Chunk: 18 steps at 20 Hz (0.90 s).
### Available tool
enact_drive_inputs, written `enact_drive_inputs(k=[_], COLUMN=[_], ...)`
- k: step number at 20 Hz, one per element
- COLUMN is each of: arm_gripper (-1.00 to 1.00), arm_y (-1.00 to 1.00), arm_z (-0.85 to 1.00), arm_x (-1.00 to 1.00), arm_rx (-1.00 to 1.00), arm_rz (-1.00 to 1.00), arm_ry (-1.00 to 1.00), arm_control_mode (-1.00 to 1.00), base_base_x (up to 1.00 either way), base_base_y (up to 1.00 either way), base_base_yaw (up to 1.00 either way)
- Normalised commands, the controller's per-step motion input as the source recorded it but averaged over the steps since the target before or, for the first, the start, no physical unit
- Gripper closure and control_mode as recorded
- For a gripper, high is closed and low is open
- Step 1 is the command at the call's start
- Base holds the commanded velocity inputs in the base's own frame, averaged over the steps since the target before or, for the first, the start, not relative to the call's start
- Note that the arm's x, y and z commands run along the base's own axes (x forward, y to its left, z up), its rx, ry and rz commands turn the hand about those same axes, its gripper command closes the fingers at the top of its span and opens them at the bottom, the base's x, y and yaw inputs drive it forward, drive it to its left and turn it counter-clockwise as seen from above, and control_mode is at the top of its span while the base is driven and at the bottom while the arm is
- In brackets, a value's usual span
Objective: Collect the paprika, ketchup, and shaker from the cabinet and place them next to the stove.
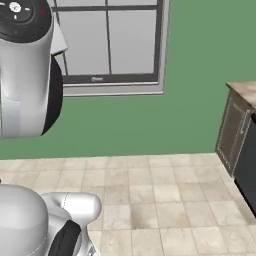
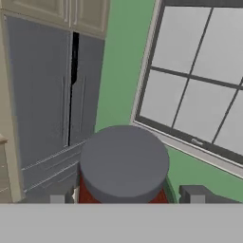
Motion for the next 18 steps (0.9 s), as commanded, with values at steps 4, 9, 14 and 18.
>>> enact_drive_inputs(k=[4,9,14,18], arm_gripper=[1.00,1.00,1.00,1.00], arm_y=[0.00,0.00,0.00,0.00], arm_z=[0.00,0.00,0.00,0.00], arm_x=[0.00,0.00,0.00,0.00], arm_rx=[0.00,0.00,0.00,0.00], arm_rz=[0.00,0.00,0.00,0.00], arm_ry=[0.00,0.00,0.00,0.00], arm_control_mode=[1.00,1.00,1.00,1.00], base_base_x=[-0.27,-0.15,-0.13,-0.24], base_base_y=[0.33,0.27,0.19,0.19], base_base_yaw=[0.53,0.56,0.57,0.54])
